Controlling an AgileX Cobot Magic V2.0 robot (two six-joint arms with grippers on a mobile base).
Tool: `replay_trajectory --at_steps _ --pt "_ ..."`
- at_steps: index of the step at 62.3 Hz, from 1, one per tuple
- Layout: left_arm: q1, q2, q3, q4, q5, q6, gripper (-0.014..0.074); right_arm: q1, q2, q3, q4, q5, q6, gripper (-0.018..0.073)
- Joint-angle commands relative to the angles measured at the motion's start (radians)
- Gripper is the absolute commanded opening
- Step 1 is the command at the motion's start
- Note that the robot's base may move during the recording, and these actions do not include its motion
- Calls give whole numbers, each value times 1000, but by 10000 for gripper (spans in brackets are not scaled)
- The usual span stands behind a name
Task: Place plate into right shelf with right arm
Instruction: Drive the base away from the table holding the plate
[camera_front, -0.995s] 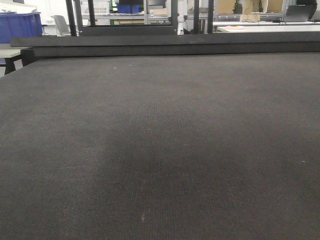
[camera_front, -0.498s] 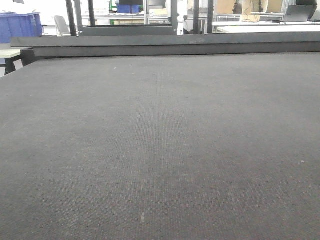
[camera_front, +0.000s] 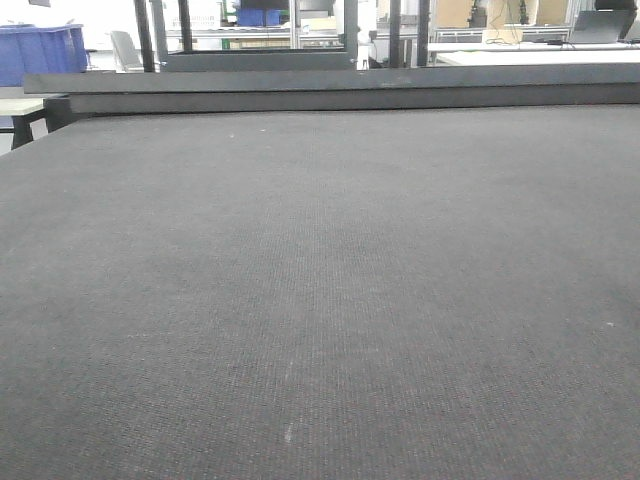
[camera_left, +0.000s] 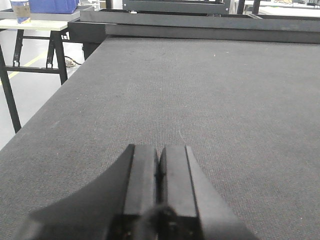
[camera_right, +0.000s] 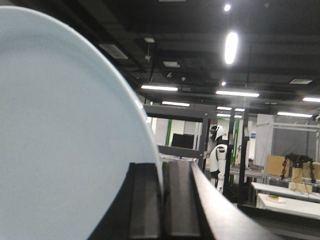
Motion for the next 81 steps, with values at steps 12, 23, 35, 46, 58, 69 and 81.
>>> replay_trajectory --at_steps 12,23,35,46,58,69,81 --pt "1 -6 10 -6 -86 -3 -47 -5 16 12 -8 -137 -9 57" --pt "1 -6 10 -6 -86 -3 -47 -5 16 12 -8 -137 -9 57" --pt "1 -6 10 -6 -86 -3 -47 -5 16 12 -8 -137 -9 57" --pt "1 -6 10 -6 -86 -3 -47 -5 16 12 -8 -137 -9 57" --pt "1 -6 10 -6 -86 -3 -47 -5 16 12 -8 -137 -9 57" --pt "1 -6 10 -6 -86 -3 -47 -5 16 12 -8 -137 -9 57" --pt "1 -6 10 -6 -86 -3 -47 -5 16 12 -8 -137 -9 57"
